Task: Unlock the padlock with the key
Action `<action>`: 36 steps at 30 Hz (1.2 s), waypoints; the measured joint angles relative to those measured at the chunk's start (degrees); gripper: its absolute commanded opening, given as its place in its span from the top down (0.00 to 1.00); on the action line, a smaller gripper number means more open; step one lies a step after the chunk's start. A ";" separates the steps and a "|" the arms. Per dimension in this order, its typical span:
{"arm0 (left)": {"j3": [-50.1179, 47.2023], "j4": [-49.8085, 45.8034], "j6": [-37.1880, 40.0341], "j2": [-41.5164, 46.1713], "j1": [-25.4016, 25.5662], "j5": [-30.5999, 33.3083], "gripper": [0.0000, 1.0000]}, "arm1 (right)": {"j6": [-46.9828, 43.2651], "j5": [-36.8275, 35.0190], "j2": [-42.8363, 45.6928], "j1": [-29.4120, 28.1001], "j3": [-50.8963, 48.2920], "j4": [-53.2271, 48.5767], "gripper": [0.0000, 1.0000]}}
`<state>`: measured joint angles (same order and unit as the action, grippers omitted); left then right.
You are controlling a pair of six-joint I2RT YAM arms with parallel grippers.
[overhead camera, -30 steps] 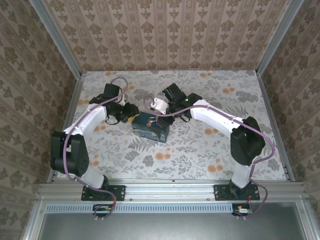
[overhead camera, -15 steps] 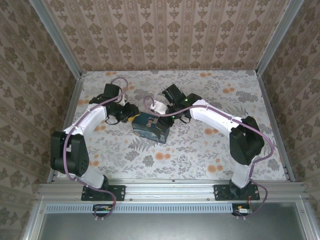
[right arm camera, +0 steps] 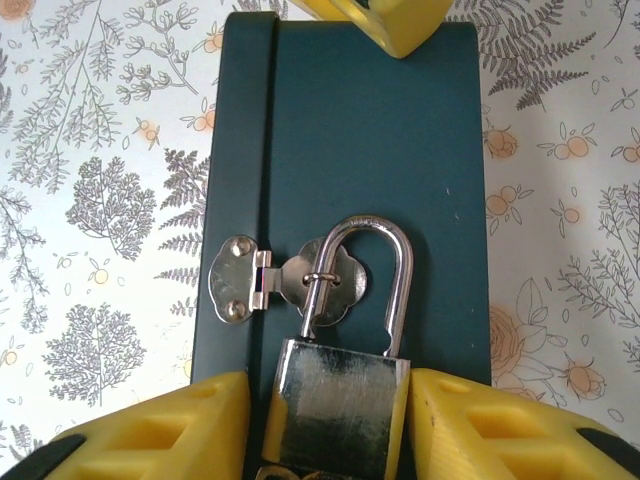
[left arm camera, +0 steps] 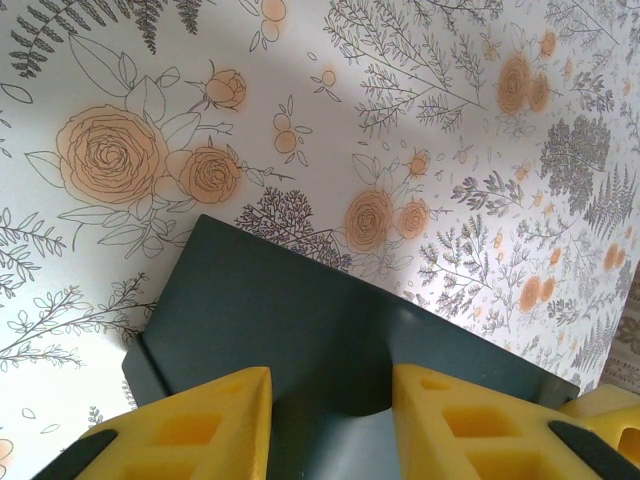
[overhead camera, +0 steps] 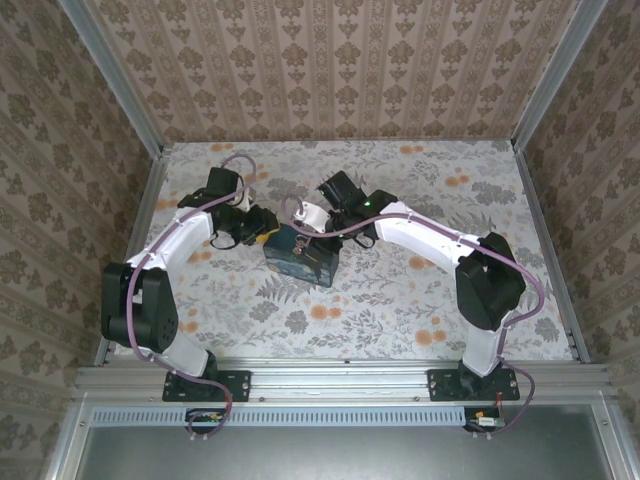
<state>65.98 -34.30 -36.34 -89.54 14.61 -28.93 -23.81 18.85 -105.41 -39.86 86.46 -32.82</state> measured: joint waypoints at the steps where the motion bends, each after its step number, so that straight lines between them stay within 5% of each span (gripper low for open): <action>1: 0.00 0.02 0.02 0.00 -0.04 -0.02 0.65 | -0.02 -0.20 0.00 -0.09 0.04 0.09 0.65; 9: -0.26 0.24 0.17 0.00 -0.15 -0.31 0.65 | 2.36 0.61 -0.09 0.57 0.09 0.72 0.78; 24: -0.44 1.20 0.87 0.00 -0.13 -0.74 0.66 | 37.92 19.47 -1.38 5.11 -1.68 3.63 0.77; 36: 0.42 1.86 3.67 -0.79 0.59 0.87 0.66 | 49.81 23.63 -1.38 5.68 -5.07 10.43 0.75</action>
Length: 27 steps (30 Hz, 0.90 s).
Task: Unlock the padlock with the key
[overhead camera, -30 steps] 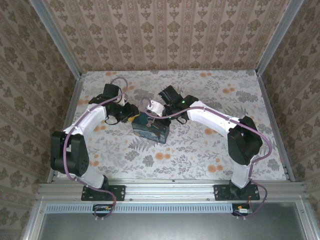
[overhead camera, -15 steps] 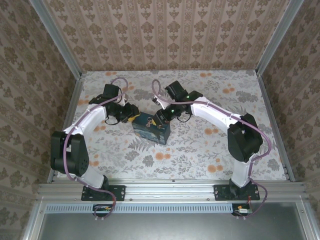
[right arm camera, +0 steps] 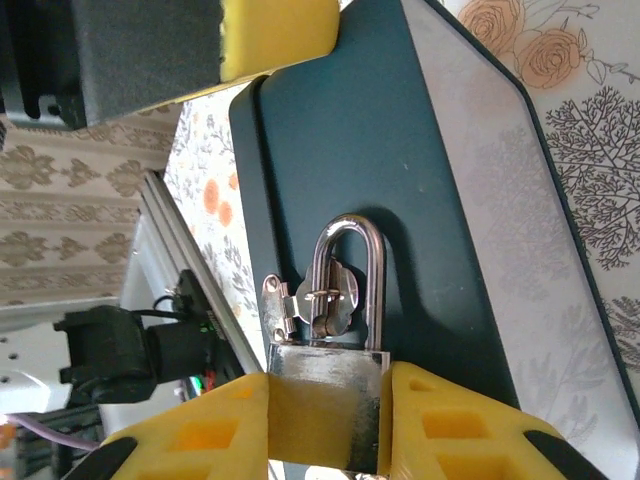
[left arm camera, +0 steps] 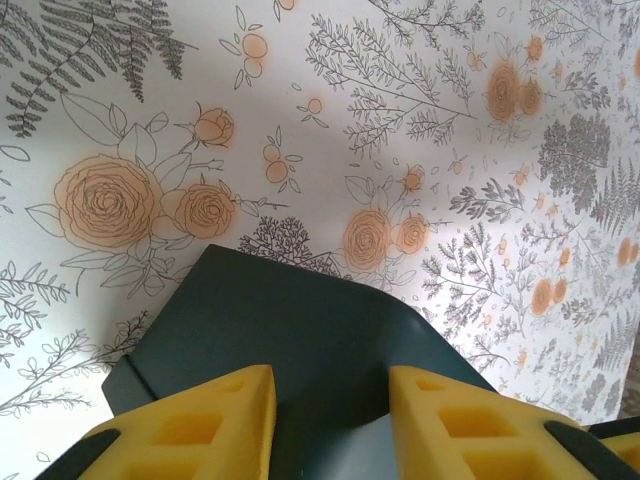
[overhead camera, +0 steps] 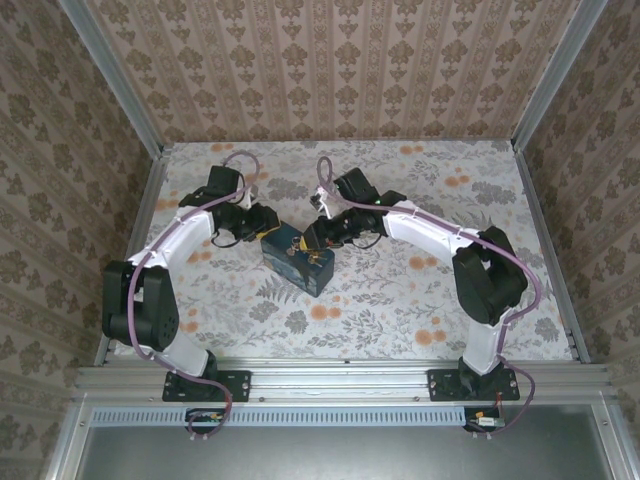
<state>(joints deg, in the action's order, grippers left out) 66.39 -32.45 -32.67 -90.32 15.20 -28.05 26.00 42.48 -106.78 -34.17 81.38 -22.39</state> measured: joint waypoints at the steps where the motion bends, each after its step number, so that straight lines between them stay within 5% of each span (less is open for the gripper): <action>1: 0.02 0.04 0.22 0.00 0.09 0.24 0.66 | 1.25 0.72 -0.39 0.24 0.42 -0.11 0.76; 10: 0.68 -2.99 3.63 1.16 1.79 2.05 0.65 | 9.97 1.49 -0.83 1.05 -0.52 2.75 0.80; 15: 2.89 -9.97 7.98 2.47 3.54 1.29 0.65 | 11.13 1.29 -0.66 1.14 -0.87 5.18 0.63; 21: 4.42 -12.39 10.69 5.44 2.64 0.61 0.65 | 0.94 -6.01 3.30 0.87 -0.33 0.72 0.56; 27: 4.42 -12.35 10.88 5.64 0.76 0.24 0.65 | -20.13 -15.67 11.80 -1.86 0.09 -4.87 0.49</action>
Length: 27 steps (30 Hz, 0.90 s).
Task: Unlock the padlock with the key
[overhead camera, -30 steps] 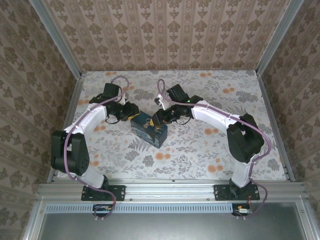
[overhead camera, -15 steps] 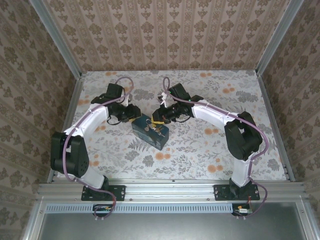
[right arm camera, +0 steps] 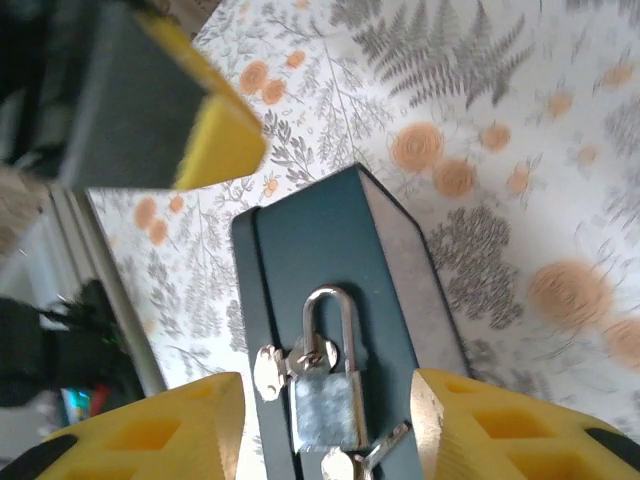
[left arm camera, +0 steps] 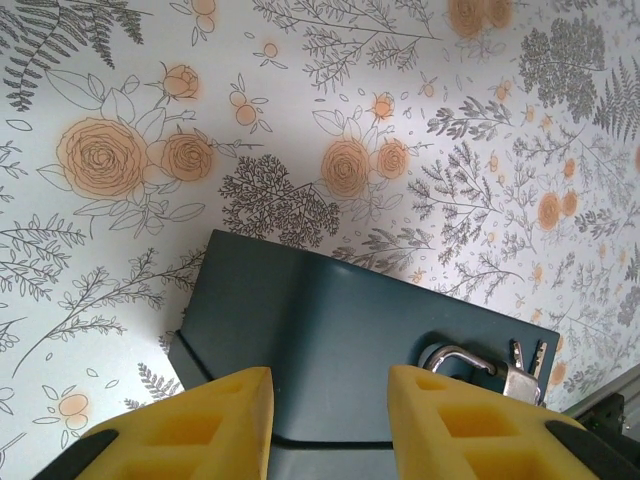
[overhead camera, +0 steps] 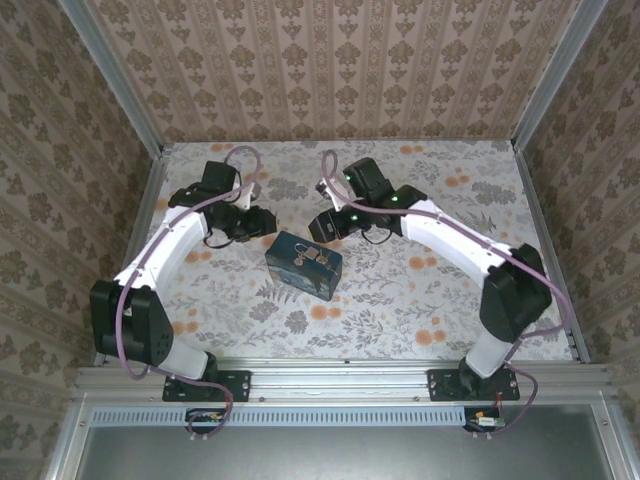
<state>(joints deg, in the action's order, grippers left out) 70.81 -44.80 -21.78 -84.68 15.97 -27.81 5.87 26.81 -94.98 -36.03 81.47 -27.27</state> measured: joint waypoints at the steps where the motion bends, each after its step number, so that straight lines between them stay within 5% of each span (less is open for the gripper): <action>1: 0.00 0.00 0.00 -0.02 0.00 -0.07 0.65 | -3.48 -1.77 1.97 -1.22 -0.94 0.11 0.49; 12: -0.04 0.22 0.00 -0.81 0.04 -0.92 0.65 | -28.57 -20.31 5.42 -12.33 -5.35 -0.17 0.44; 27: -1.25 1.53 0.02 -1.79 -0.61 -2.25 0.65 | -41.11 -31.47 -2.05 -14.38 -2.10 -1.75 0.45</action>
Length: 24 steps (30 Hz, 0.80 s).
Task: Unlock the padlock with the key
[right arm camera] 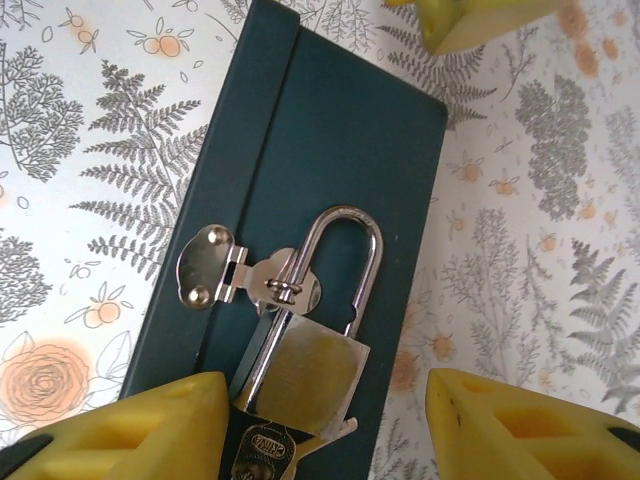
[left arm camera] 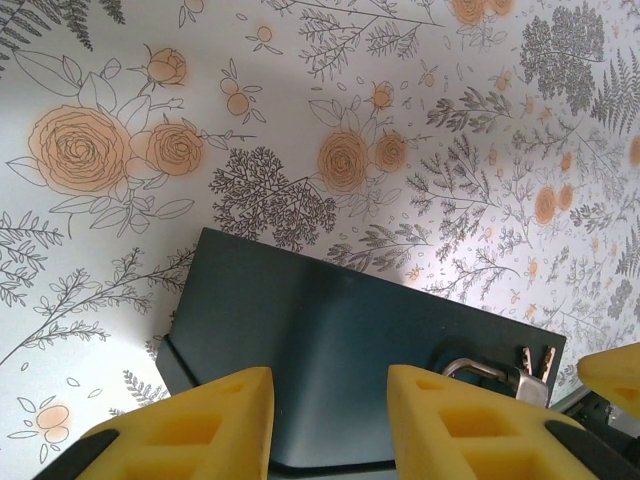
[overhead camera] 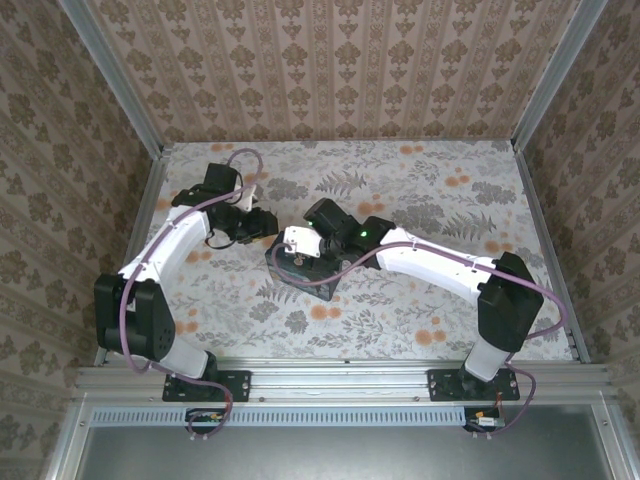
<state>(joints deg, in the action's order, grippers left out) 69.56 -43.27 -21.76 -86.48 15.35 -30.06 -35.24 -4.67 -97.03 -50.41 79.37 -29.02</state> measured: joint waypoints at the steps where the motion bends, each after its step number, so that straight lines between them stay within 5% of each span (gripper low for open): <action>1: -0.11 0.04 0.00 -0.04 -0.04 -0.11 0.65 | -0.63 -0.39 -0.26 -0.15 0.31 -0.04 0.46; 10: -0.55 0.42 0.46 -0.44 -0.48 -0.68 0.65 | -3.19 -1.40 -2.29 -0.66 2.73 -2.99 0.45; 24: -0.85 0.46 0.87 -0.72 -0.79 -1.66 0.65 | -3.37 -4.02 -4.90 -0.90 4.52 -2.29 0.69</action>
<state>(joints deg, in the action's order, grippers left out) 68.71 -42.81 -20.88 -87.20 14.57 -31.73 -38.61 -8.69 -101.93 -51.31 83.90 -31.31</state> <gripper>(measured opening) 0.351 0.323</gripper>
